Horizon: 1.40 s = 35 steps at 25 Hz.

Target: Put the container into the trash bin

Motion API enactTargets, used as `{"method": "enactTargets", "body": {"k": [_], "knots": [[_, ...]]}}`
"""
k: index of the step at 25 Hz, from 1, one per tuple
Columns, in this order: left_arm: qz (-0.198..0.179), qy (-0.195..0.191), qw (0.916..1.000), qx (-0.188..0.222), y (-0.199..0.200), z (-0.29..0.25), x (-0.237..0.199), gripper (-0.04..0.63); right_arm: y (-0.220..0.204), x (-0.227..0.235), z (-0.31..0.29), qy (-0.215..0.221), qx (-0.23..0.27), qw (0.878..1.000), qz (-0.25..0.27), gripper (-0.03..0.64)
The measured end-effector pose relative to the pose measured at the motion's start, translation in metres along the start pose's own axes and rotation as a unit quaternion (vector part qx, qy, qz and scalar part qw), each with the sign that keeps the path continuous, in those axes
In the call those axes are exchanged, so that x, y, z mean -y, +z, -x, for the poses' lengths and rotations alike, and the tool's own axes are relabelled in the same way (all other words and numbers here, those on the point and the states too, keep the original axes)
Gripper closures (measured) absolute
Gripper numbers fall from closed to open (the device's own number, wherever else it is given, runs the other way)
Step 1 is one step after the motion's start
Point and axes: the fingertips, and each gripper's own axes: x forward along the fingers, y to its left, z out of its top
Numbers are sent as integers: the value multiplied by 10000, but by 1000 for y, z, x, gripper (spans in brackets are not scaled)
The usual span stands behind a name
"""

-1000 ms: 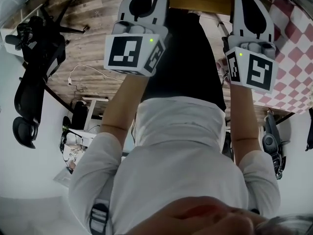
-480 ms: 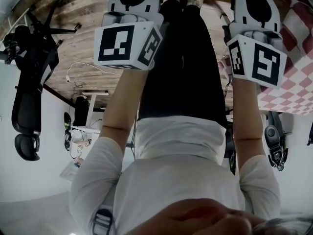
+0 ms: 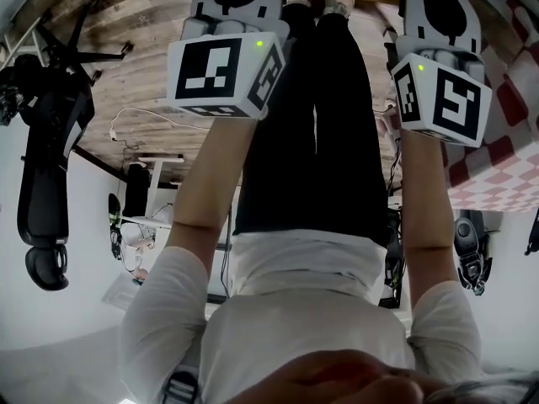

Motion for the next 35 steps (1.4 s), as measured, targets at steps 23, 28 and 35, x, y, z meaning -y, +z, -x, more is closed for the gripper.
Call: {"method": "enactTargets", "body": {"k": [23, 28, 35], "knots": [[-121, 308, 9992, -226, -35, -20, -20, 537, -39, 0, -23, 34, -256, 9996, 140, 546], [-140, 469, 9985, -263, -41, -10, -29, 517, -36, -1, -19, -3, -227, 9996, 143, 503], [-198, 272, 9993, -161, -25, 14, -12, 517, -3, -15, -3, 122, -7, 9993, 343, 503]]}}
